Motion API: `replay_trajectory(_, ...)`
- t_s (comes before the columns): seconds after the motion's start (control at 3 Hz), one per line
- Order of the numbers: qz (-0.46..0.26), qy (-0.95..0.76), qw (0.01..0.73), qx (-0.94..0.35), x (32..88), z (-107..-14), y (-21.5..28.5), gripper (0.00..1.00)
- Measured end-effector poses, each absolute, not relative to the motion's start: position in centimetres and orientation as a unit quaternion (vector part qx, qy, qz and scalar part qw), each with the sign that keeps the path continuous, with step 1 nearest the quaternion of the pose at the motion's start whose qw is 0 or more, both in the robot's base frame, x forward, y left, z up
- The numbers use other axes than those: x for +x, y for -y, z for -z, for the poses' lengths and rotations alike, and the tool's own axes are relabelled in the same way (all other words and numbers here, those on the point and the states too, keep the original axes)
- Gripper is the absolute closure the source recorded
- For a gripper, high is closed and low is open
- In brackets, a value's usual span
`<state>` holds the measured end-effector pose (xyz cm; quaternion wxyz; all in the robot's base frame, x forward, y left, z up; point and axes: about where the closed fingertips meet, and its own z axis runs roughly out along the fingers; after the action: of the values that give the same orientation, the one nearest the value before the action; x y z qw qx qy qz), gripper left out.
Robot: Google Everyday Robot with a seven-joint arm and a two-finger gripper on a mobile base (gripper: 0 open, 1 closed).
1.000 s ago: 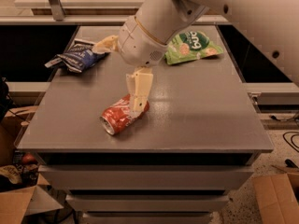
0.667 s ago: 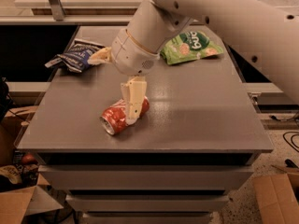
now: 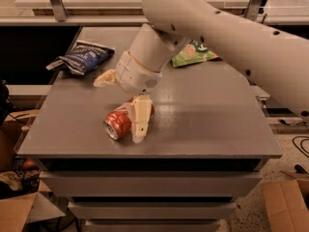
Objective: Move coke can near blue chip bag
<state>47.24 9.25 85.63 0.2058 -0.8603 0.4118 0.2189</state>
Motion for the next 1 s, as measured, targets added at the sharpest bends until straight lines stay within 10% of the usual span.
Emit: replay_trajectory(1.0, -0.243, -0.417, 0.194, -0.854, 47.5, -83.33, -9.07, 0.64)
